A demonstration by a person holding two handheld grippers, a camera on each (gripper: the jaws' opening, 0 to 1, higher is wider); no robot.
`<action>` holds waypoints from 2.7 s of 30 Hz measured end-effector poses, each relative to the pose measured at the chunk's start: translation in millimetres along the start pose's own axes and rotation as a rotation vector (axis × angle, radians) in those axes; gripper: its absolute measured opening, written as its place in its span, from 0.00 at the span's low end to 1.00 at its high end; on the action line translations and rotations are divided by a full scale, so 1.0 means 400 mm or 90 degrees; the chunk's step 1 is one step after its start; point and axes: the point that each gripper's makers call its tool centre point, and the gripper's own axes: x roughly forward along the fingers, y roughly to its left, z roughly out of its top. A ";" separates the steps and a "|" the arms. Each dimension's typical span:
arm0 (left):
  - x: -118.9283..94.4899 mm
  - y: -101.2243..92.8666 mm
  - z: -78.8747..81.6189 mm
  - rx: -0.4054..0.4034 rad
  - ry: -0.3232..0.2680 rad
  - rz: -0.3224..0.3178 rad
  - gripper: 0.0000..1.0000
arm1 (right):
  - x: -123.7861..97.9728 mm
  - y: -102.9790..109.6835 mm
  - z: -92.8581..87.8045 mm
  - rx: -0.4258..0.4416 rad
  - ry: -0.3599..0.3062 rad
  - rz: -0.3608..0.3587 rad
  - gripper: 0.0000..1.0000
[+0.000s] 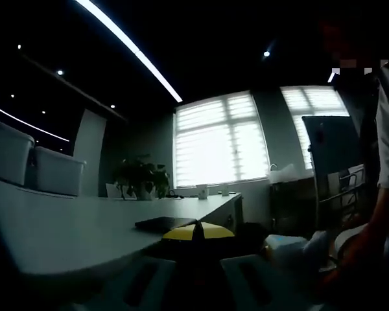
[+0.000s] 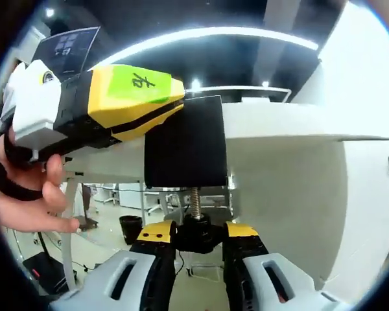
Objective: Clamp the fixed fixture on the desktop, loosen the retaining clip, secure it to the edge of the desk, and tighten the retaining clip.
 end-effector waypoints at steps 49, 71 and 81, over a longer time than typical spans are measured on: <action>0.002 -0.008 -0.010 -0.014 -0.005 -0.002 0.01 | 0.005 -0.011 -0.013 0.034 0.037 -0.084 0.28; 0.002 -0.009 -0.011 -0.016 -0.004 -0.008 0.01 | 0.025 0.033 -0.015 -0.007 0.022 0.227 0.27; 0.003 -0.007 -0.011 -0.023 -0.009 -0.008 0.01 | -0.009 0.013 -0.053 -0.027 0.033 0.184 0.36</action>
